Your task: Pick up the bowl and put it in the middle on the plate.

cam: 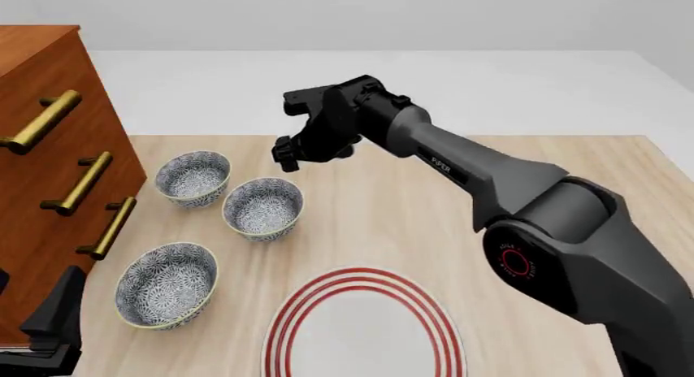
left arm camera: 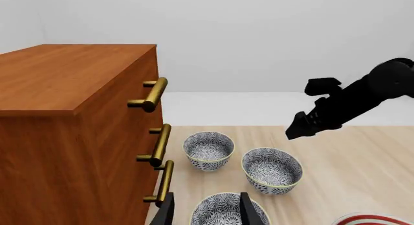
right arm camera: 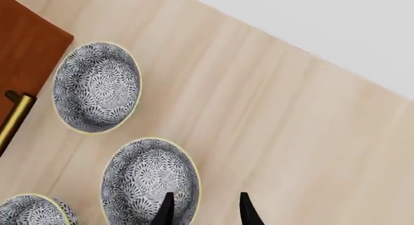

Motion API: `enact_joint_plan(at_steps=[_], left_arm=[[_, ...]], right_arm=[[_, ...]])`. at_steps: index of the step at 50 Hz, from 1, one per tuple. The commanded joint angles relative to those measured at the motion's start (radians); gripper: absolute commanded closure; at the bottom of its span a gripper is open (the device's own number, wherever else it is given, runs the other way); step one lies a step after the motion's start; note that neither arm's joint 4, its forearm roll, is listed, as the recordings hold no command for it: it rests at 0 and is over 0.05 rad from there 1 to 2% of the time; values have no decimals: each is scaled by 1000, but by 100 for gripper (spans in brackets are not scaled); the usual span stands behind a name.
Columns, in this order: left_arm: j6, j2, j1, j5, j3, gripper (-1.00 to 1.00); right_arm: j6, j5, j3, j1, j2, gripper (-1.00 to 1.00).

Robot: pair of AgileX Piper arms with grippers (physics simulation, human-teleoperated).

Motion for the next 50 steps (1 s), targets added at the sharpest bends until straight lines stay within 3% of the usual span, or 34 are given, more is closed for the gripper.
enact_joint_plan(at_steps=[1, 50], left_arm=[[0, 0, 0, 0, 0, -100], [0, 0, 0, 0, 0, -100]], right_arm=[[-1, -6, 10, 26, 26, -100], [24, -32, 24, 37, 107, -100]])
